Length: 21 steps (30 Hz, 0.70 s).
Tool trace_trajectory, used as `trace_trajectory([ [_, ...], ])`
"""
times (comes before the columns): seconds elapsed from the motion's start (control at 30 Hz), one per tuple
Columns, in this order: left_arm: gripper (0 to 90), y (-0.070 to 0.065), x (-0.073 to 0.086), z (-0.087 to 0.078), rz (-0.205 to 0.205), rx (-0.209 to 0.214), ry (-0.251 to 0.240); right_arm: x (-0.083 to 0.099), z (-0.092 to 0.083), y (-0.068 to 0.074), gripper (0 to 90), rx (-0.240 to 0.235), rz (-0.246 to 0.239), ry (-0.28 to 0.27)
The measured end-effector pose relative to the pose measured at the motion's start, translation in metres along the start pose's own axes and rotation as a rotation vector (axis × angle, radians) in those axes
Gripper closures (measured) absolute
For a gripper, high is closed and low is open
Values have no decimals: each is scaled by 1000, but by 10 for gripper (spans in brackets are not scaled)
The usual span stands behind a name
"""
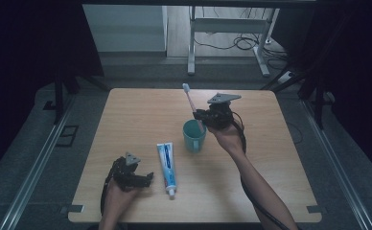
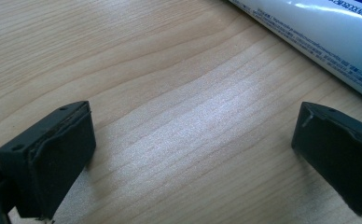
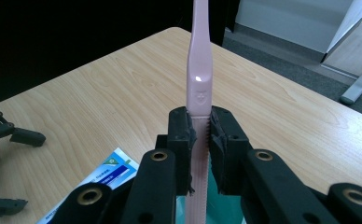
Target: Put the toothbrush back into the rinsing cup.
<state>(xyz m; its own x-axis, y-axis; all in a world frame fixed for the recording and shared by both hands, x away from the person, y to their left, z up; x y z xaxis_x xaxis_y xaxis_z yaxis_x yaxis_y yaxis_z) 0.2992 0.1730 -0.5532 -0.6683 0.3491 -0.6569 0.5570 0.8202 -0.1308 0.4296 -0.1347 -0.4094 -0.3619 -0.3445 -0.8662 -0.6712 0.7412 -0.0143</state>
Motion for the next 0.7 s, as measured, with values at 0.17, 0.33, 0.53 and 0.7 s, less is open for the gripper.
trace_trajectory([
  [0.17,0,0,0,0,-2,0,-2,5,5,0,787,0,6,5],
  [0.33,0,0,0,0,-1,1,-2,11,10,-1,787,-6,13,13],
  [0.53,0,0,0,0,-1,1,-2,18,16,-1,787,-8,19,20],
  [0.7,0,0,0,0,-1,1,-2,23,18,-2,787,-9,21,25],
])
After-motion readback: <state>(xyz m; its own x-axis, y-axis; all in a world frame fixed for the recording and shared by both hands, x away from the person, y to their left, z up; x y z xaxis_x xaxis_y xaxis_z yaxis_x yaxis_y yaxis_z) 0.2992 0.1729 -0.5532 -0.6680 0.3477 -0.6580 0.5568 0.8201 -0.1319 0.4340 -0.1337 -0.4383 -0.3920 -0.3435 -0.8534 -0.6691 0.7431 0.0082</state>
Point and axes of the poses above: each handheld gripper's, and its own axes: z roughly forward along the jaws, x roughly out of its underside, y roughly to its left, the point moved 1 cm from there along z, roughly forward along the jaws, and after that the axes turned 8 degrees about x, right-handed, at the moved point
